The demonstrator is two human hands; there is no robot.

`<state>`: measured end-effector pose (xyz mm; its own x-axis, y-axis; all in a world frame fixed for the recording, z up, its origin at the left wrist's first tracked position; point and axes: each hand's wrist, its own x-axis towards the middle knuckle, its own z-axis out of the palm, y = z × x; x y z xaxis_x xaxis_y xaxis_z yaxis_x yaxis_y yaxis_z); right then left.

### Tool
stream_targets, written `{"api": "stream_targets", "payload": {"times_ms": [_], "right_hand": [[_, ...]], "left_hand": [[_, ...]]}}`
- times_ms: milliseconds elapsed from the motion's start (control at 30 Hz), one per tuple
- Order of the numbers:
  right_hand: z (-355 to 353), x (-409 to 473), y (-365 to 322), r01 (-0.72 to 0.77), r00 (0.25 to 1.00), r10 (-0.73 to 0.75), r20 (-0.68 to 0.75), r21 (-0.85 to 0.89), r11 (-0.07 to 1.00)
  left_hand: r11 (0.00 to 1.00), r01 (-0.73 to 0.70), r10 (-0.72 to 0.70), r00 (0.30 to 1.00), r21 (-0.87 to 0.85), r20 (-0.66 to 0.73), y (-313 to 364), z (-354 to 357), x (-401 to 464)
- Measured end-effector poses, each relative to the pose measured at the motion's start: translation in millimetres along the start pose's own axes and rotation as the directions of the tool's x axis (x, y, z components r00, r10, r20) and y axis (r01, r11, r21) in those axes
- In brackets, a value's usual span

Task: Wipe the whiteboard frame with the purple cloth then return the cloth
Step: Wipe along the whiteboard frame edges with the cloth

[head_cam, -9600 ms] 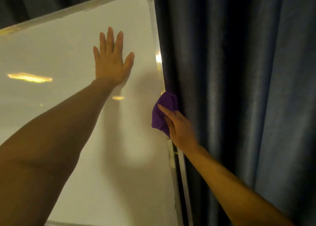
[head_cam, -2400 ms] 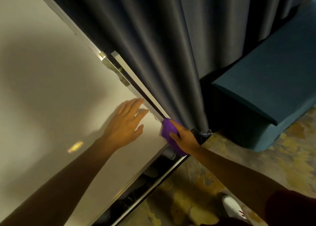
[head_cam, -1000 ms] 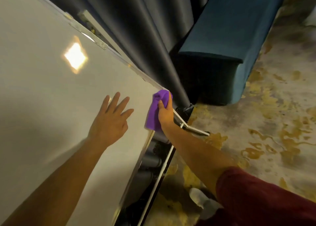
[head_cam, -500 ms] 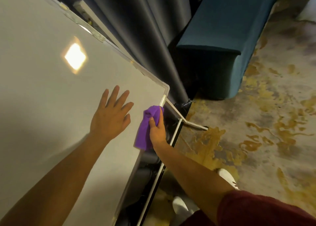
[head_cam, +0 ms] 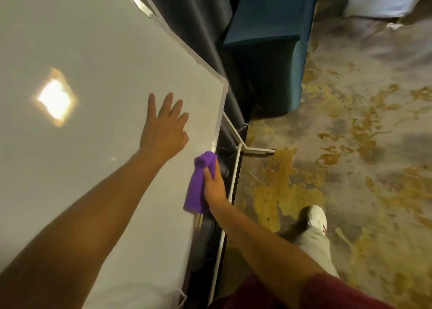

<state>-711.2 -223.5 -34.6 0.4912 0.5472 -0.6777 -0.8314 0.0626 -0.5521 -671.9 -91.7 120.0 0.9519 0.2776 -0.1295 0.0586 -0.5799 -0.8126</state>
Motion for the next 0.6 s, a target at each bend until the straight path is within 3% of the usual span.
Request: {"api": "stream_targets", "payload": {"times_ms": [267,467,600], "right_hand": [[-12.5,-30.1,12.8,-0.003,1.0,0.004,0.009,-0.012,1.0],[-10.3,-11.4,-45.2,0.046,0.997,-0.039,0.062,-0.109,0.993],[-21.8,-0.3,-70.7,0.081,0.996,-0.076,0.036,-0.187,0.979]], "left_hand": [[0.999,-0.007,0.008,1.0,-0.033,0.016,-4.2,-4.7,-130.0],[0.993,0.088,-0.087,0.996,-0.076,0.015,-2.8,-5.7,-187.9],[0.998,0.061,-0.061,0.998,0.011,0.021,10.7,-1.8,-205.0]]}}
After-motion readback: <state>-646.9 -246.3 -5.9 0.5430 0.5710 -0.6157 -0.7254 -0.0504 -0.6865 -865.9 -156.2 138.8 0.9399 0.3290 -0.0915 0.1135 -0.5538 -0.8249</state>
